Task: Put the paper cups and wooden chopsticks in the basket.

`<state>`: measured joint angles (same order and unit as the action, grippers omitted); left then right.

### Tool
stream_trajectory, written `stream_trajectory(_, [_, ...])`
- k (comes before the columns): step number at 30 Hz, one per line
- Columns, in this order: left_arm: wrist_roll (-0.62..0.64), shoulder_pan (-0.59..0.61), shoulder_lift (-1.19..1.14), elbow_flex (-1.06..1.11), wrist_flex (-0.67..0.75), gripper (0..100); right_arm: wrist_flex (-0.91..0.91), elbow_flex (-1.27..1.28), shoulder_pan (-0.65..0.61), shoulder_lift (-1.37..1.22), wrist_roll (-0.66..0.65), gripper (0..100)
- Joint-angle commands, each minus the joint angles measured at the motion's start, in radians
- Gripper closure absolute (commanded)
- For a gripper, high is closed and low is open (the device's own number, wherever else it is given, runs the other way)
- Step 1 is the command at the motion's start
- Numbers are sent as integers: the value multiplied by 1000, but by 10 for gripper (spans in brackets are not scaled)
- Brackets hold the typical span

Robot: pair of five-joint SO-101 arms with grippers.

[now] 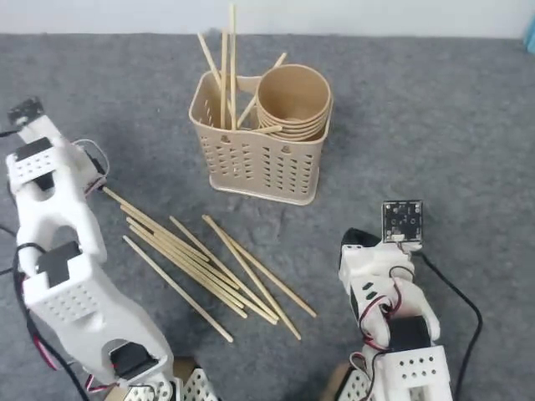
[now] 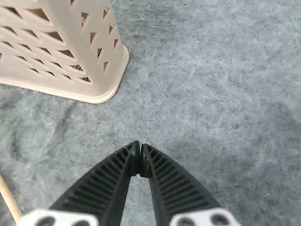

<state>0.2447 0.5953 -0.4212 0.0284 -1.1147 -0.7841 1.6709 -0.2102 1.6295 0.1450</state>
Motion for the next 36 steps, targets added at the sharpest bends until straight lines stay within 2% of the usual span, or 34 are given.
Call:
stream_trajectory(1, [55,-37,-2,-25,0,902,-8,20,5,19,-18,991])
stream_trajectory(7, [106,-35,-98,-30,92,902,-28,20,4,27,-23,991])
stream_trajectory(15, [109,-38,-124,-82,51,904,-28,20,4,27,-23,991])
stream_trajectory(18, [123,-35,-114,-84,51,987,-28,20,4,27,-21,991])
stream_trajectory(20, [144,-34,-98,-85,41,985,-28,20,4,28,-17,991])
stream_trajectory(25, [259,-52,5,-54,-14,987,-28,20,4,28,-15,991])
stream_trajectory(29, [336,-100,146,16,-3,987,-28,20,4,28,-15,991])
stream_trajectory(32, [362,-118,287,102,69,987,-28,20,4,28,-15,991])
stream_trajectory(36, [362,-114,511,328,255,987,-38,20,4,28,-15,991])
